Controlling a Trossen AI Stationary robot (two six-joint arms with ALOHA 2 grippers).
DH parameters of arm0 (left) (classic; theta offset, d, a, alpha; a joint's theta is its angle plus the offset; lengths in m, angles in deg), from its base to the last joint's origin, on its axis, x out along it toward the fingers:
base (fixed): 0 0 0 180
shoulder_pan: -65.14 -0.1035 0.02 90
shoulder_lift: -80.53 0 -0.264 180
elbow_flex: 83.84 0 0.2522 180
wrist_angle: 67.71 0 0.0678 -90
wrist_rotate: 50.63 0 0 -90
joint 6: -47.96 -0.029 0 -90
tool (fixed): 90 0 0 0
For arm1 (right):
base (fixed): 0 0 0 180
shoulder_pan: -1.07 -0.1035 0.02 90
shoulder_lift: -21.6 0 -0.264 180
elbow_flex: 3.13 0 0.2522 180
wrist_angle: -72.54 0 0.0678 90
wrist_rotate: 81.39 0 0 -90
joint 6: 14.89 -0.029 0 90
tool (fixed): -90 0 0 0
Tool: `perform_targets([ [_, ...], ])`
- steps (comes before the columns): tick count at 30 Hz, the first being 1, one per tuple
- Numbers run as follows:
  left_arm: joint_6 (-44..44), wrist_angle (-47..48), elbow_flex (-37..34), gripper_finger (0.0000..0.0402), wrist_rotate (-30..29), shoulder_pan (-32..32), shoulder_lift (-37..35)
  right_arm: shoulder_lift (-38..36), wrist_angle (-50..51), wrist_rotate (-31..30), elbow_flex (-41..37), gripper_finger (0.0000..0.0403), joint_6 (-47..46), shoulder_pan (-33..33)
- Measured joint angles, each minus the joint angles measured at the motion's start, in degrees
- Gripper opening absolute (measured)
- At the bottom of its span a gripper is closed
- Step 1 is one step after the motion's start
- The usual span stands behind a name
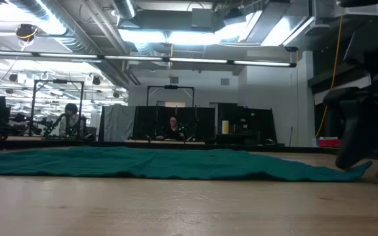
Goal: Fold microfiber towels
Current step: Fold the green towel
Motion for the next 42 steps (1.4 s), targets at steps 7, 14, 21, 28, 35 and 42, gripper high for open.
perform_targets([
  [7, 1.66, 0.04, -0.02, 0.0004, -0.09, 0.39, 0.00, 0.65, -0.23, -1.11, 0.00, 0.0165, 0.13, 0.02],
  [14, 2.41, 0.00, 0.00, 0.0002, -0.11, 0.94, 0.00, 0.67, -0.11, -1.95, 0.00, 0.0086, 0.56, 0.04],
  [21, -1.22, -2.47, 0.00, 0.0016, -0.12, 1.98, 0.00, 0.67, -2.36, -1.44, 0.04, 0.0013, 2.16, 0.06],
  [28, -5.33, -5.79, -0.15, 0.0043, -2.51, 2.15, -0.05, 0.67, -3.47, -1.29, 0.07, 0.0030, 2.55, 0.07],
  [35, -1.18, -13.86, -5.49, 0.0078, -3.42, 1.77, -0.31, 0.67, -4.53, -1.27, 0.09, 0.0066, 2.20, 0.07],
  [42, 2.48, -14.38, -6.94, 0.0106, -5.54, 0.69, -0.29, 0.67, -5.18, -1.25, 0.09, 0.0065, 1.81, 0.07],
])
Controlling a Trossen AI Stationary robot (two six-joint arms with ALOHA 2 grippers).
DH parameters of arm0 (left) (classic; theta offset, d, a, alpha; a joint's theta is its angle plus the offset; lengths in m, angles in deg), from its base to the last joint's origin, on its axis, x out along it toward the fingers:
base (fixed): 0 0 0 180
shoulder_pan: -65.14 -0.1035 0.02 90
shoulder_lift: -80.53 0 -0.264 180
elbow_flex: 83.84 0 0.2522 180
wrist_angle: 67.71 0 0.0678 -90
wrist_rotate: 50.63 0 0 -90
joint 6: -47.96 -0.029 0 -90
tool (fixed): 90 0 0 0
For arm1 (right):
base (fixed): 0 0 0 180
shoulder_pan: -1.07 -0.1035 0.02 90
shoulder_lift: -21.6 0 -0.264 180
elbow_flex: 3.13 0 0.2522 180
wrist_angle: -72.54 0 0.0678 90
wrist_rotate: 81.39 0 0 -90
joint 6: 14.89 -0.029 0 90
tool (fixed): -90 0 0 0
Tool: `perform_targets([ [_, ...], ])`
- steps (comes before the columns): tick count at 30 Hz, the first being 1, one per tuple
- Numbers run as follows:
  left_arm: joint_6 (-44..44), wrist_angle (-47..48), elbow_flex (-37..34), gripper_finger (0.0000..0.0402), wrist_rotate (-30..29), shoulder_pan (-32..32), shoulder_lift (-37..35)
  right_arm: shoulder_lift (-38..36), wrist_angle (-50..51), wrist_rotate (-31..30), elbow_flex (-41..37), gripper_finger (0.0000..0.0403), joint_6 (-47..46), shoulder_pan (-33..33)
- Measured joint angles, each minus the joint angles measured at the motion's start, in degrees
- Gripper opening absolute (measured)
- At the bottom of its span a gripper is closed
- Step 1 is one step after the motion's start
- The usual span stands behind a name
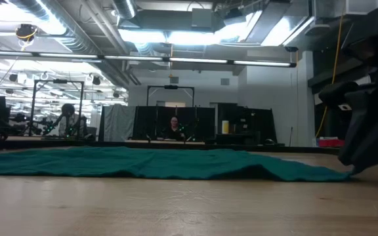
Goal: Fold microfiber towels
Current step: Fold the green towel
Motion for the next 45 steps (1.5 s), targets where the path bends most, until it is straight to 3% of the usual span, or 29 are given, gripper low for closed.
perform_targets([
  [12, 3.22, 2.31, -0.36, 0.0107, -6.11, -1.91, 0.25, 0.00, -0.56, 0.04, 0.00, 0.0028, 0.64, 0.00],
  [30, -3.02, 6.04, 0.60, 0.0109, -6.55, -6.76, 0.10, 0.00, -1.80, 0.13, 0.00, 0.0031, 0.37, 0.00],
  [45, 1.91, 6.85, 1.04, 0.0111, -9.06, -6.19, -0.30, 0.00, -2.58, 0.63, 0.00, 0.0010, 0.22, 0.02],
])
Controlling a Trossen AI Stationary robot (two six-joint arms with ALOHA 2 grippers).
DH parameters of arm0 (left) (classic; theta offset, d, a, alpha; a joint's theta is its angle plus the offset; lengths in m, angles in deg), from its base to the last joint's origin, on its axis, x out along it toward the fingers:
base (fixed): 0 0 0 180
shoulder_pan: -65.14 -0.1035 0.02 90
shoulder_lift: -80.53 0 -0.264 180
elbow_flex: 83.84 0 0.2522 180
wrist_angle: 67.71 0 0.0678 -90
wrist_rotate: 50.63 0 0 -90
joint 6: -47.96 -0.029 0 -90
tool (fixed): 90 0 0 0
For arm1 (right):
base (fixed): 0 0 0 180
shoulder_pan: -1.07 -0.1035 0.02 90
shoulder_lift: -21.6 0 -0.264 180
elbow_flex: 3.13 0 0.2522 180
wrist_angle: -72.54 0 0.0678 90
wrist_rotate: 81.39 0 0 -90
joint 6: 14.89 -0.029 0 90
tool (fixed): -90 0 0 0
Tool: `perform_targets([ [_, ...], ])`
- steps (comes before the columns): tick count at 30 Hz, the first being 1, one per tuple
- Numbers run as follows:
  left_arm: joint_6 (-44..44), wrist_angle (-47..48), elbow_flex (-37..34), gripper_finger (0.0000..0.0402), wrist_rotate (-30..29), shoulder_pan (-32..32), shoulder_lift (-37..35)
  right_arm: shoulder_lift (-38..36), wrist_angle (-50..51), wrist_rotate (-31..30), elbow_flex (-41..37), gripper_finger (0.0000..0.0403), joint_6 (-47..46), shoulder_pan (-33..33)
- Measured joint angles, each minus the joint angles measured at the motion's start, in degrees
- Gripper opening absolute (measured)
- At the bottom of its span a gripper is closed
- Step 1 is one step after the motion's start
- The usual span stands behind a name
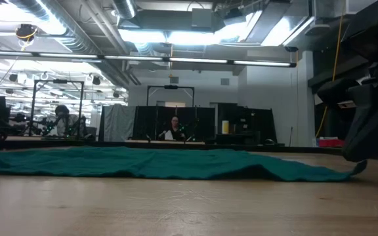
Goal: Fold microfiber towels
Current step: Fold the green towel
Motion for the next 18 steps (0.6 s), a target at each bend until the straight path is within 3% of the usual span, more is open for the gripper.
perform_targets([
  [4, 2.06, 0.81, 1.59, 0.0110, -0.60, 1.42, -1.16, 0.00, 0.00, -0.02, 0.00, 0.0014, -0.04, -0.02],
  [9, 7.46, 4.92, 2.12, 0.0106, -6.35, 1.97, -1.57, 0.00, 0.00, -0.04, 0.00, 0.0024, -0.07, 0.02],
  [18, -0.44, 4.42, 2.14, 0.0104, 6.35, 0.75, -1.57, 0.00, -0.44, -0.04, 0.00, 0.0018, -0.22, 0.00],
])
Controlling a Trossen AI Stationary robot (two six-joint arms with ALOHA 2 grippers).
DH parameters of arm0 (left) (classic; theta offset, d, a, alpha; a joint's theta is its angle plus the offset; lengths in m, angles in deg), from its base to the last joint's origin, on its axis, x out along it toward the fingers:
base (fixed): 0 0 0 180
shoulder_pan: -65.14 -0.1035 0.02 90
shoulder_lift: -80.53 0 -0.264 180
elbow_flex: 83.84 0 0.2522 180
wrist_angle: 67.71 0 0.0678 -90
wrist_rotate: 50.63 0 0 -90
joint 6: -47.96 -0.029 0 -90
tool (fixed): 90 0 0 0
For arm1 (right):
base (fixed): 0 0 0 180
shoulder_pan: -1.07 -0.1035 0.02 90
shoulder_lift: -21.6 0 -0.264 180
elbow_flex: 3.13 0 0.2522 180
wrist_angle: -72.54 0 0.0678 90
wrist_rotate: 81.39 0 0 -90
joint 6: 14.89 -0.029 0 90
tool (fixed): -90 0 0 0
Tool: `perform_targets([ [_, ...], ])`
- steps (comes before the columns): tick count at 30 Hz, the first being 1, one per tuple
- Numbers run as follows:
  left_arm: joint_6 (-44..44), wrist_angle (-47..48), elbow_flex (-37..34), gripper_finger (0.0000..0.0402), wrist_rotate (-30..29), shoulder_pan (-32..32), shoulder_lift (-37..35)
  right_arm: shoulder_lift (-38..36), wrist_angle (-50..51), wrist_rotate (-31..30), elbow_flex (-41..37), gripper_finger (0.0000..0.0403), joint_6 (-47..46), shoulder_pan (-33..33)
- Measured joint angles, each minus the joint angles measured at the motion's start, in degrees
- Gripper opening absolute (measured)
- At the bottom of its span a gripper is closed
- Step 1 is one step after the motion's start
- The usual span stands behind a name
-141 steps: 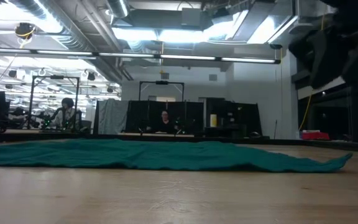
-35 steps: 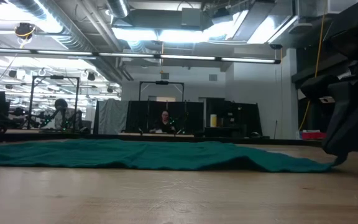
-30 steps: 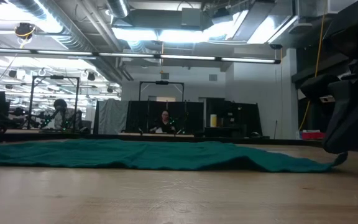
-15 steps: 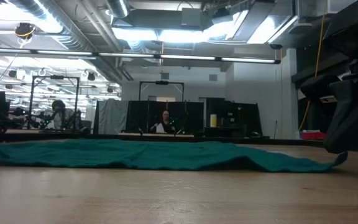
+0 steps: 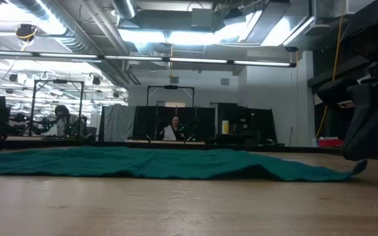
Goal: Fold microfiber towels
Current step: Fold the green towel
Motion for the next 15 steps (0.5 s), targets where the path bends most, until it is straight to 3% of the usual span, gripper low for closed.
perform_targets([
  [3, -1.79, -1.28, -0.01, 0.0104, 3.19, 0.04, 0.00, 0.00, -0.04, 0.02, 0.00, 0.0012, -0.04, 0.00],
  [15, -2.02, -5.98, 0.00, 0.0106, 1.25, -0.20, 0.00, 0.00, -0.18, -0.10, 0.00, 0.0026, -0.19, 0.00],
])
